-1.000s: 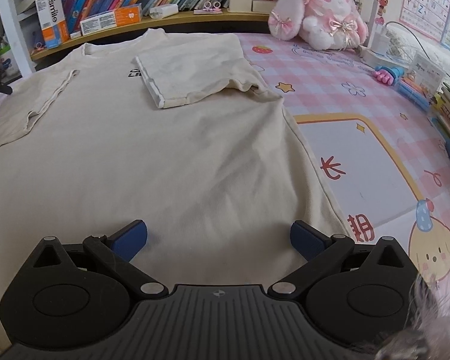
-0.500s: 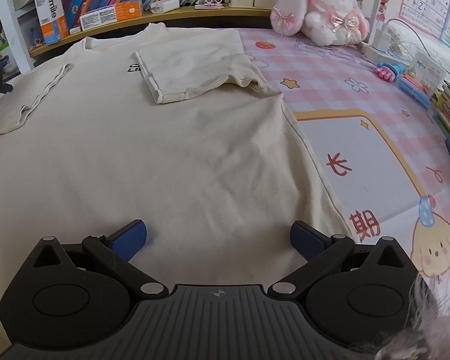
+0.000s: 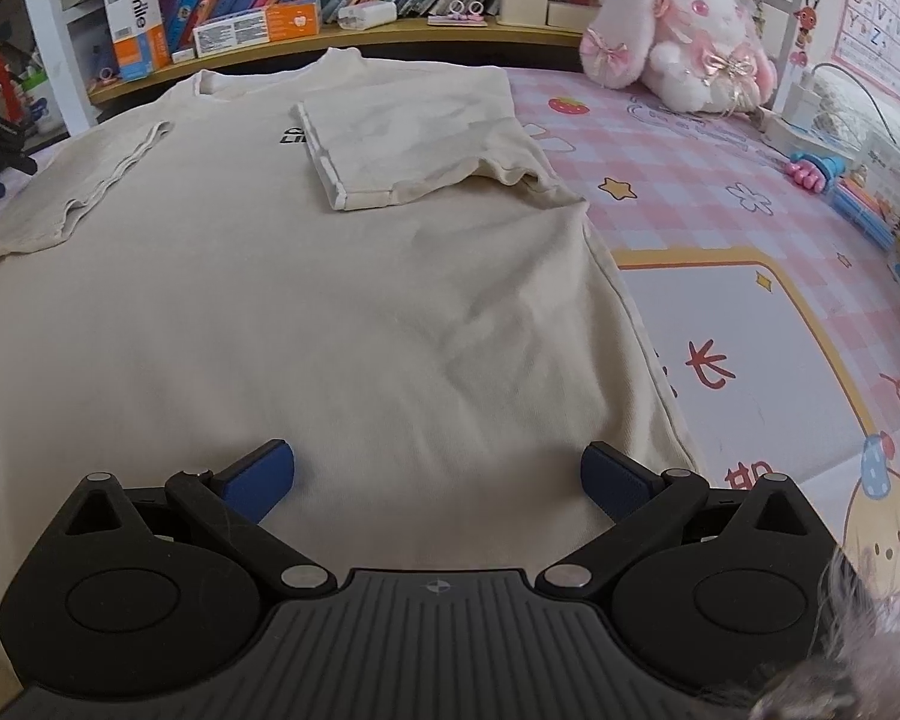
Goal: Fold clothes
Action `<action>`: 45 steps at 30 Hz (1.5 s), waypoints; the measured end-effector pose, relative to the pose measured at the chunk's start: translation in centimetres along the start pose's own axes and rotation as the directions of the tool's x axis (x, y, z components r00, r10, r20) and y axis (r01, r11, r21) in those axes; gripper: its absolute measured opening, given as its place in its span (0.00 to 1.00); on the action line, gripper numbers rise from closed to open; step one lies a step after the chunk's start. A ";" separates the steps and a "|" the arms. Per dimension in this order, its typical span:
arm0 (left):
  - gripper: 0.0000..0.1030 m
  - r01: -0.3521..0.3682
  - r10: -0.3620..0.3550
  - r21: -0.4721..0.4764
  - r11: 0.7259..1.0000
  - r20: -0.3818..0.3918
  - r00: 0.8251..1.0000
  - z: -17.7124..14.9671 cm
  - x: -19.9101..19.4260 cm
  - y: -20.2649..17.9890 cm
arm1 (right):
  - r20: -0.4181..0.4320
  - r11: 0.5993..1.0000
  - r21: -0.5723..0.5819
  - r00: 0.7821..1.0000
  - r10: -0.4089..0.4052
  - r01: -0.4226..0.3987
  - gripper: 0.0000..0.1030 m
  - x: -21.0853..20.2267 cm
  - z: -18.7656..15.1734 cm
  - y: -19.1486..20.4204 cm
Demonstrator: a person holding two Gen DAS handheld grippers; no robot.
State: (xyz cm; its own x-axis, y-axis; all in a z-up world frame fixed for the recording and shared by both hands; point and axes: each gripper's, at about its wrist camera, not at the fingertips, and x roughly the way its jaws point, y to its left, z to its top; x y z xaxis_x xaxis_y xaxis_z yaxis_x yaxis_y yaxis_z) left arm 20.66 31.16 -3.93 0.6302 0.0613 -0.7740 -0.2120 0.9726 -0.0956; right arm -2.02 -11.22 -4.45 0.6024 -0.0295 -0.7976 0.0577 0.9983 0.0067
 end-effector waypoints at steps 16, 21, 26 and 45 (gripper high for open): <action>0.78 -0.114 0.113 0.009 0.993 0.055 0.992 -18.1 -16.9 -3.6 | 0.007 0.984 -0.107 0.990 0.141 -0.140 1.00 -0.3 -0.3 -2.0; 0.82 -0.091 0.084 0.065 0.994 0.105 0.991 -20.4 -19.9 -5.4 | 0.039 0.982 -0.131 0.989 0.144 -0.138 1.00 -1.5 -0.9 -2.3; 0.84 -0.044 0.021 0.178 0.983 0.127 0.992 -22.5 -22.1 -6.9 | 0.078 0.987 -0.117 0.990 0.119 -0.110 1.00 -3.2 -2.0 -2.4; 0.89 0.031 -0.034 0.044 0.999 0.079 0.996 -32.5 -30.1 -1.1 | 0.183 0.999 -0.020 0.982 0.051 -0.048 1.00 -13.9 -12.6 -0.4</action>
State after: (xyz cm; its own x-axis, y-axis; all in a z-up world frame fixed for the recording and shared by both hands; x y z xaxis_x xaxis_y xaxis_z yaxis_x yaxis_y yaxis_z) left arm -22.38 20.93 -0.89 0.6939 0.0456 -0.7186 -0.1594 0.9830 -0.0915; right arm -20.39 -10.62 -0.97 0.7403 0.0128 -0.6721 0.0127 0.9994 0.0331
